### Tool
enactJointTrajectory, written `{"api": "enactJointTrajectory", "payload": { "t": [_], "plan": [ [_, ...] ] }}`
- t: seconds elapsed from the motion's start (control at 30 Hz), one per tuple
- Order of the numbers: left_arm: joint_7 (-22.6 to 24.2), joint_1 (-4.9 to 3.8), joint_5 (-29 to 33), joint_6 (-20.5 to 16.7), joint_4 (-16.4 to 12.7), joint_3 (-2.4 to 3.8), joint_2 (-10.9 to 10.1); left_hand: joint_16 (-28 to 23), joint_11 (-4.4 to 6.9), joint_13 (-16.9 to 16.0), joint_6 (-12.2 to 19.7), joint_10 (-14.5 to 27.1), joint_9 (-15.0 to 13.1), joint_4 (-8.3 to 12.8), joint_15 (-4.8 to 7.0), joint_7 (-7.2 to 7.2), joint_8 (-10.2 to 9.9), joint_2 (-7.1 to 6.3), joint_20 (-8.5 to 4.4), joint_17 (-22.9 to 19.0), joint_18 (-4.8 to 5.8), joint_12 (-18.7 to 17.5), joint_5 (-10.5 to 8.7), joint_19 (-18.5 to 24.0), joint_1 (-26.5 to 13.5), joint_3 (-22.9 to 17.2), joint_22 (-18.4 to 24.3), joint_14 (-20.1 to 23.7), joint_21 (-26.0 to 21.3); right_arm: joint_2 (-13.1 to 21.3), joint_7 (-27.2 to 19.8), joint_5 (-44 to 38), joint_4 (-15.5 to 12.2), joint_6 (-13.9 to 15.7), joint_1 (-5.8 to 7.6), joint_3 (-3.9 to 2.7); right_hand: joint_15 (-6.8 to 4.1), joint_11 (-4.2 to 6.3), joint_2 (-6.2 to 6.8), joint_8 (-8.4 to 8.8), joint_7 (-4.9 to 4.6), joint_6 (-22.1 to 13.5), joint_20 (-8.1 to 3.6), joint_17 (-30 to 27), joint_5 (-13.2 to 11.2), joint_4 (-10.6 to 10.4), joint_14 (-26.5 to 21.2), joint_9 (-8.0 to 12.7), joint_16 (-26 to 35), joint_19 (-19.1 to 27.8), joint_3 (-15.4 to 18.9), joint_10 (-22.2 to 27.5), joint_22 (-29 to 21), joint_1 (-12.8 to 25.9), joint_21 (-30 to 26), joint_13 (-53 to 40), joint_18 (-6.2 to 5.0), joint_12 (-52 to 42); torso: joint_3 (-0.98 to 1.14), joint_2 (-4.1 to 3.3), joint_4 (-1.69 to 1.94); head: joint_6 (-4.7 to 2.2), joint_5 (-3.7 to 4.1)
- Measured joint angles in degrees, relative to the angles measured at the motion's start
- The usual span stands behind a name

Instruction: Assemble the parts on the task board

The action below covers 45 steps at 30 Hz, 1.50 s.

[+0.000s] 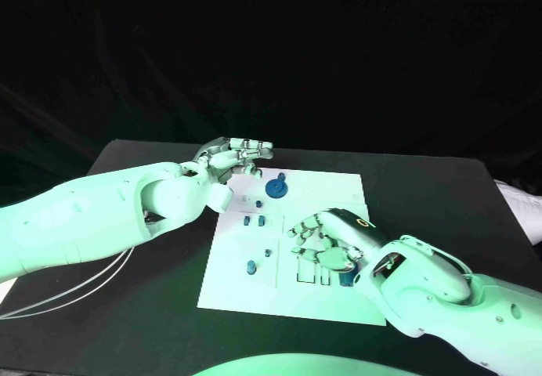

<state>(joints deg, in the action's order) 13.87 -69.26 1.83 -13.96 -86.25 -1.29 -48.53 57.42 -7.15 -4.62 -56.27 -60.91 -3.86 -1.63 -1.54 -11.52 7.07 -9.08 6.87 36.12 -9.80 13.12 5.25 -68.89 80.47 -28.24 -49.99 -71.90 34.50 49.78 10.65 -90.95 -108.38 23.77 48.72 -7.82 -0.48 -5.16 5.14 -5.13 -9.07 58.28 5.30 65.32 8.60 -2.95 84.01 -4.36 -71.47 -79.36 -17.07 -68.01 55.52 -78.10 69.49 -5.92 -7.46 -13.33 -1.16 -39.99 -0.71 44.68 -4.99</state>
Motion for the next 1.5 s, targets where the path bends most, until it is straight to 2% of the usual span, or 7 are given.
{"api": "enactJointTrajectory", "payload": {
  "t": [0.2,0.27,0.33,0.5,0.7,1.0,1.5],
  "plan": [
    [-0.04,0.0,0.0,0.04,-0.23,-0.04,-0.6,0.0,0.0,0.0,0.0,0.0,0.0,0.0,0.0,0.0,0.0,-0.06,0.0,0.0,0.0,0.0,0.0,0.0,-0.06,0.0,0.0,0.0,0.0,7.6,3.2,7.28,-3.14,0.46,0.18,-0.32,-2.47,3.57,1.58,-1.27,2.59,2.58,-2.23,6.75,3.63,-3.97,0.02,-0.37,-5.91,-3.05,4.0,-9.24,8.41,4.84,5.71,-8.04,2.19,-9.24,-0.01,0.18,-0.97,-0.12,1.86],
    [-0.05,0.0,0.0,0.06,-0.25,-0.07,-0.64,0.0,0.0,0.0,0.0,0.0,0.0,0.0,0.0,0.0,0.0,-0.06,0.0,0.0,0.0,0.0,0.0,0.0,-0.06,0.0,0.0,0.0,0.0,8.58,4.45,8.12,-3.51,0.27,-0.02,-0.36,-2.61,3.98,1.38,-1.5,2.99,3.01,-2.42,7.1,4.36,-5.19,0.01,-0.58,-6.33,-3.24,5.4,-9.73,9.42,6.4,6.43,-12.24,2.19,-13.19,0.03,0.18,-1.21,-0.18,2.27],
    [-0.07,0.0,0.0,0.1,-0.26,-0.13,-0.68,0.0,0.0,0.0,0.0,0.0,0.0,0.0,0.0,0.0,0.0,-0.06,0.0,0.0,0.0,0.0,0.0,0.0,-0.06,0.0,-0.01,0.0,0.0,9.5,6.06,8.57,-4.01,-0.08,-0.3,-0.36,-3.12,4.61,1.24,-1.94,3.25,3.65,-2.46,7.84,6.63,-6.66,-0.04,-1.16,-7.12,-3.28,7.52,-9.78,10.68,7.13,7.31,-23.94,2.2,-23.36,0.07,0.18,-1.53,-0.21,2.6],
    [-0.11,0.1,0.0,0.27,-0.27,-0.2,-0.65,0.0,0.0,0.0,0.0,0.0,0.0,0.01,-0.07,0.0,-0.01,-0.06,0.0,-0.02,0.0,0.0,0.0,0.0,-0.06,0.01,-0.01,0.07,0.0,11.06,10.87,8.01,-4.93,-1.45,-1.04,-0.34,-3.34,4.36,0.86,-2.39,3.58,3.98,-2.73,9.61,9.72,-10.9,-0.08,-2.44,-8.93,-3.55,12.5,-9.03,12.44,9.29,8.3,-43.93,2.19,-40.43,0.17,0.2,-2.09,-0.08,3.48],
    [-0.18,0.26,-0.01,0.49,-0.27,-0.25,-0.69,0.0,0.0,0.0,0.0,0.0,0.0,0.16,-0.15,0.0,-0.01,-0.06,0.0,-0.09,0.0,0.0,0.0,0.0,-0.06,0.16,-0.01,0.15,0.0,11.66,16.54,4.46,-5.44,-3.39,-1.47,-0.33,-3.34,4.35,0.67,-3.08,3.58,3.98,-2.73,9.63,10.03,-13.53,-0.08,-3.91,-9.44,-3.54,17.05,-9.04,12.66,9.87,8.3,-52.5,2.19,-46.9,0.17,0.21,-2.12,0.22,4.12],
    [-0.22,0.36,-0.01,0.66,-0.24,-0.27,-0.76,0.0,0.0,0.0,0.0,0.0,0.0,0.16,-0.15,0.0,-0.01,-0.05,0.0,-0.09,0.0,0.0,0.0,0.0,-0.05,0.16,-0.01,0.15,0.0,10.94,20.67,-0.15,-5.03,-5.63,-1.96,-0.36,-3.33,4.53,0.38,-3.27,3.58,3.98,-2.72,9.63,10.03,-13.5,-0.08,-4.81,-9.65,-3.54,18.57,-8.86,12.79,10.17,8.62,-54.35,2.19,-47.36,0.1,0.22,-2.18,0.33,4.17],
    [-0.27,0.43,-0.01,0.82,-0.19,-0.28,-0.75,0.0,0.0,0.0,0.0,0.0,0.0,0.16,-0.14,0.0,-0.01,-0.05,0.0,-0.08,0.0,0.0,0.0,0.0,-0.05,0.16,-0.01,0.14,0.0,9.08,22.3,-3.09,-4.21,-7.93,-2.77,-0.34,-3.33,4.53,-0.31,-3.93,3.59,3.98,-2.72,9.61,10.03,-13.57,-0.09,-5.82,-9.65,-3.54,19.76,-8.86,12.93,9.48,8.61,-56.86,2.19,-49.19,0.1,0.16,-2.28,0.47,3.91]
  ]
}}
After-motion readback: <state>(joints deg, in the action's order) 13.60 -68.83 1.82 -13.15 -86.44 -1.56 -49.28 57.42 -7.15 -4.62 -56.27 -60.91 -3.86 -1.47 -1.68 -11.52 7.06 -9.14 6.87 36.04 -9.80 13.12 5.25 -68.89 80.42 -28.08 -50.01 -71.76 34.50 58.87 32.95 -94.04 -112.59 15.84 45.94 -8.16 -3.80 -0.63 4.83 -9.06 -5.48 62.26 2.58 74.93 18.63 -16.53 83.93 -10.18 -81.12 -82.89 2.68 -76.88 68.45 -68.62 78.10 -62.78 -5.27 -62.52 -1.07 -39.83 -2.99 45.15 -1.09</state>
